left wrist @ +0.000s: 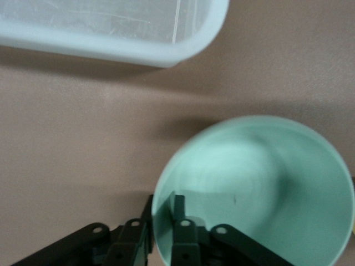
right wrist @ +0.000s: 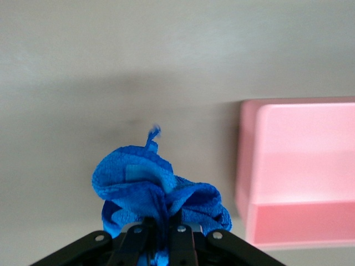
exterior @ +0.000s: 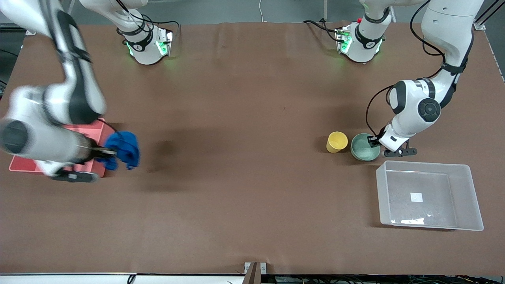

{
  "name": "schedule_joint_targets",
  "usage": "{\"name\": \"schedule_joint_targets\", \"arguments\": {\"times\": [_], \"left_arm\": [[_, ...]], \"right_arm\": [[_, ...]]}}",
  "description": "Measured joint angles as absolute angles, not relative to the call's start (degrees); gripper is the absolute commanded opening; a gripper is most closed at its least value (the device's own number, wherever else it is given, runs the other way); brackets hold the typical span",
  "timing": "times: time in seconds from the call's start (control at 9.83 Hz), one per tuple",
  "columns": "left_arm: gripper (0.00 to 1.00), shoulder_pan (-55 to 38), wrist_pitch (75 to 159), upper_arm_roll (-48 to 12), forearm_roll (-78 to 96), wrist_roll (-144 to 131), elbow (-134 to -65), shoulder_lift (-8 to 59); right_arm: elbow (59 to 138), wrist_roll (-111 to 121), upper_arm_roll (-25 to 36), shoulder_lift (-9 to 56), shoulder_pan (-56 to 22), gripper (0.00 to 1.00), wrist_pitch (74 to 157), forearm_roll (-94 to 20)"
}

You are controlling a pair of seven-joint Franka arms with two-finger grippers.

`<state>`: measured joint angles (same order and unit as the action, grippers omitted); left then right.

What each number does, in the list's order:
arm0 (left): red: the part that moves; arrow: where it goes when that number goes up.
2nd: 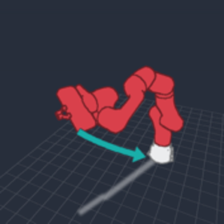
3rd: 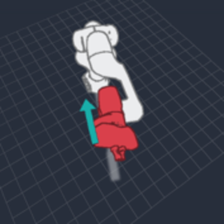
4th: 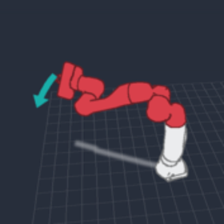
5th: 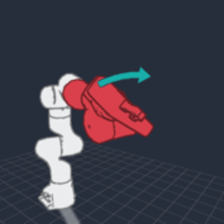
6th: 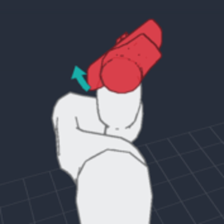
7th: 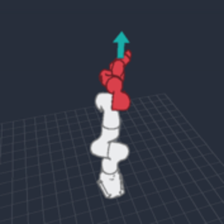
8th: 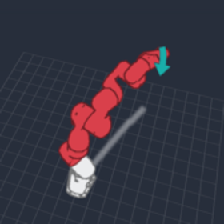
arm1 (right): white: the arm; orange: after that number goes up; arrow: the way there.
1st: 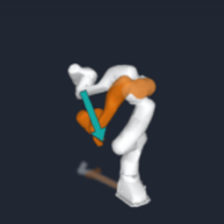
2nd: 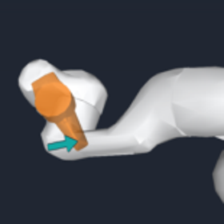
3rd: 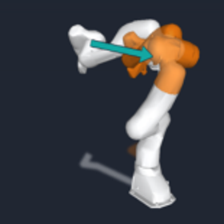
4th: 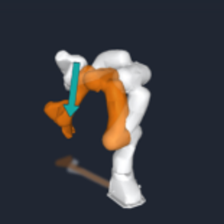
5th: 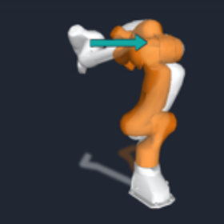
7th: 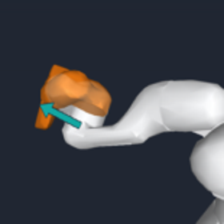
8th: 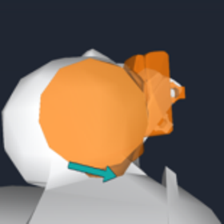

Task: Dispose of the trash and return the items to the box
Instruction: 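Lift the cloth into the pink bin while the left gripper grasps the bowl, then release the cloth in the bin while the left gripper lowers the bowl into the box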

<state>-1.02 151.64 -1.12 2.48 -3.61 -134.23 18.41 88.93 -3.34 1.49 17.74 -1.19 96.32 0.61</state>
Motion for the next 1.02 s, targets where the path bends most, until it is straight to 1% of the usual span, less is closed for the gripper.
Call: {"name": "schedule_joint_targets", "arguments": {"times": [0.1,0.31,0.41,0.51,0.61,0.71,0.81,1.02], "left_arm": [[0.0,-1.0,149.8,-1.1,2.5,-3.5,-134.2,16.8],[0.0,-0.9,139.6,-1.0,2.5,-3.5,-133.4,10.2],[0.0,-0.9,135.8,-0.7,2.5,-3.5,-132.4,6.6],[0.0,-0.9,133.7,-0.4,2.5,-3.5,-130.3,4.3],[0.0,-0.9,132.8,0.1,2.5,-3.4,-127.2,4.0],[0.01,-0.8,132.7,0.9,2.5,-3.4,-123.4,5.6],[0.01,-0.8,132.8,2.2,2.5,-3.3,-118.6,8.7],[0.01,-0.5,132.8,4.9,2.5,-1.4,-106.4,17.9]], "right_arm": [[86.5,2.0,1.6,15.9,2.4,0.01,93.3,0.8],[86.6,12.4,1.8,15.0,10.5,0.01,92.7,2.1],[88.3,15.1,1.9,15.6,13.5,0.01,94.0,3.9],[91.3,16.1,1.9,16.3,15.1,0.01,97.6,5.3],[95.3,16.6,1.8,16.9,15.9,0.01,102.5,6.0],[99.9,17.6,1.8,17.4,16.7,0.01,108.2,6.2],[104.6,19.0,1.8,17.6,18.1,0.01,114.1,6.4],[113.1,21.0,1.8,18.0,20.7,0.01,126.7,6.4]]}}
